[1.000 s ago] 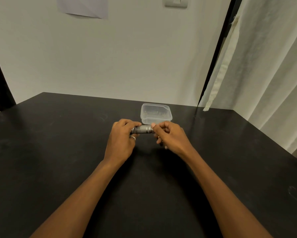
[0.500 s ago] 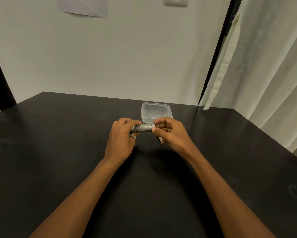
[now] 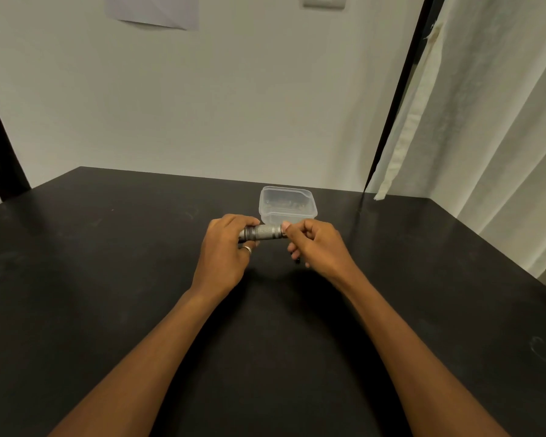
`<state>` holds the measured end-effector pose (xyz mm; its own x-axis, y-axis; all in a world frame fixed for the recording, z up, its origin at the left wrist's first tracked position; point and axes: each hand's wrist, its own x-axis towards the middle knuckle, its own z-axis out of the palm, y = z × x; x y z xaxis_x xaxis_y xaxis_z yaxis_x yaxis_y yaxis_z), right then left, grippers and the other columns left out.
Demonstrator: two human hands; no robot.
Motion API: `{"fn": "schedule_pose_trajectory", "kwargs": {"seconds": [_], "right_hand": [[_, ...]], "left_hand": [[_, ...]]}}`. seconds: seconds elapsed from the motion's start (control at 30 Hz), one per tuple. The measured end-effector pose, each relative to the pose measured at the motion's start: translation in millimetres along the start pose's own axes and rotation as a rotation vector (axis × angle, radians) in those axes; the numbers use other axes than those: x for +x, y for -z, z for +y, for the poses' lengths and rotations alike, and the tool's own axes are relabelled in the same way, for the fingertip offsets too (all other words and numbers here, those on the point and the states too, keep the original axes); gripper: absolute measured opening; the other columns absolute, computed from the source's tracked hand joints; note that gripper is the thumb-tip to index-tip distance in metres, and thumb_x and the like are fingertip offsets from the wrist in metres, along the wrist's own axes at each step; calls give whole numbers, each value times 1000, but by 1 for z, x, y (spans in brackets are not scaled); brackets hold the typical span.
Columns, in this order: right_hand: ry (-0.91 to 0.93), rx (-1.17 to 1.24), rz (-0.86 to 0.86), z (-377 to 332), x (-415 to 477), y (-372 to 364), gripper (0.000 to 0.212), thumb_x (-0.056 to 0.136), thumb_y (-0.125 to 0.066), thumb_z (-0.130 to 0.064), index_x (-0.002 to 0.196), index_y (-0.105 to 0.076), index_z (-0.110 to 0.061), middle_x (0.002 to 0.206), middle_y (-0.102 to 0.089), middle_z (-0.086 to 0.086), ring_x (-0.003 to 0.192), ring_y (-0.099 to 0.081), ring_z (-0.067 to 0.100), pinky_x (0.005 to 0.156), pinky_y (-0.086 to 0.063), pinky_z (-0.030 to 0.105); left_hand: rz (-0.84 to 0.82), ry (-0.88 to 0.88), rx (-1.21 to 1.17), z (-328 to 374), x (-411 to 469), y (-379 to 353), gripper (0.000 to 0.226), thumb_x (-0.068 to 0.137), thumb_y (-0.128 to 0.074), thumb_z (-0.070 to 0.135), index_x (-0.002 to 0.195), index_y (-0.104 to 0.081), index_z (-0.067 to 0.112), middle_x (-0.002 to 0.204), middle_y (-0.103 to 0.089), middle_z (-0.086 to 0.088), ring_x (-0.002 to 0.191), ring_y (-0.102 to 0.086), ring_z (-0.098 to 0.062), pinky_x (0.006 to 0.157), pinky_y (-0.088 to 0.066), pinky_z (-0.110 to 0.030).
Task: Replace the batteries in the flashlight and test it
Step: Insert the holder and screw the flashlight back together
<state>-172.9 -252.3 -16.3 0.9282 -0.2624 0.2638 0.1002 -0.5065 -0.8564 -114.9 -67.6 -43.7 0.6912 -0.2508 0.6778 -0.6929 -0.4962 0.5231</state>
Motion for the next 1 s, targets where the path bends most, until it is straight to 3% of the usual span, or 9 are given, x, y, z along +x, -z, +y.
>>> {"fn": "schedule_pose_trajectory", "kwargs": {"seconds": [0.07, 0.2, 0.27, 0.43, 0.57, 0.63, 0.83, 1.0], "right_hand": [[-2, -10, 29, 0, -1, 0, 38, 100, -58, -49, 92, -71, -14, 80, -76, 3, 65, -70, 7, 54, -49, 15], [44, 151, -40, -1, 2, 1, 15, 98, -67, -30, 109, -67, -19, 96, -75, 5, 84, -74, 18, 60, -58, 28], [45, 130, -40, 0, 3, 1, 14, 98, -68, -29, 105, -69, -17, 91, -75, 5, 77, -71, 14, 59, -57, 26], [7, -5, 41, 0, 0, -2, 40, 102, -53, -49, 95, -72, -14, 81, -75, 3, 63, -67, 4, 60, -56, 19], [36, 124, -27, 1, 3, 1, 16, 99, -66, -34, 108, -68, -21, 95, -73, 1, 77, -69, 11, 61, -54, 21], [45, 126, -41, 2, 3, 1, 14, 98, -68, -29, 107, -70, -18, 91, -72, 1, 71, -64, 7, 60, -53, 22], [3, 18, 56, 2, 1, -4, 42, 101, -55, -52, 91, -73, -16, 79, -75, 1, 66, -67, 5, 68, -59, 29], [57, 142, -39, 1, 1, -3, 11, 100, -66, -29, 109, -70, -26, 94, -73, -4, 79, -68, 9, 62, -55, 23]], "left_hand": [[-4, -7, -1, 1, 0, 0, 35, 82, -80, 4, 114, -72, 17, 109, -68, 3, 98, -51, -12, 78, -36, -9], [-5, 5, 5, 0, 1, -1, 35, 83, -80, 6, 115, -72, 17, 110, -68, 1, 98, -50, -11, 79, -34, -9], [-12, 7, 10, -1, 1, -1, 36, 83, -80, 5, 115, -72, 18, 111, -67, 2, 99, -49, -11, 79, -34, -8], [-34, -9, 7, 0, 1, -2, 36, 84, -78, 4, 116, -71, 18, 112, -67, 4, 101, -49, -10, 80, -33, -4], [-16, -5, 4, 0, 1, -2, 36, 83, -79, 4, 116, -72, 18, 112, -68, 2, 100, -49, -10, 79, -34, -7], [-13, -3, 1, -1, 1, -1, 37, 83, -79, 4, 116, -72, 18, 112, -67, 2, 101, -49, -12, 80, -34, -8], [-17, -17, -6, -2, 0, -2, 38, 83, -79, 4, 117, -72, 17, 113, -67, 2, 101, -50, -12, 82, -34, -2], [-14, 10, -13, -4, 2, -1, 37, 82, -80, 4, 116, -73, 19, 111, -67, 3, 100, -52, -15, 81, -34, -8]]}}
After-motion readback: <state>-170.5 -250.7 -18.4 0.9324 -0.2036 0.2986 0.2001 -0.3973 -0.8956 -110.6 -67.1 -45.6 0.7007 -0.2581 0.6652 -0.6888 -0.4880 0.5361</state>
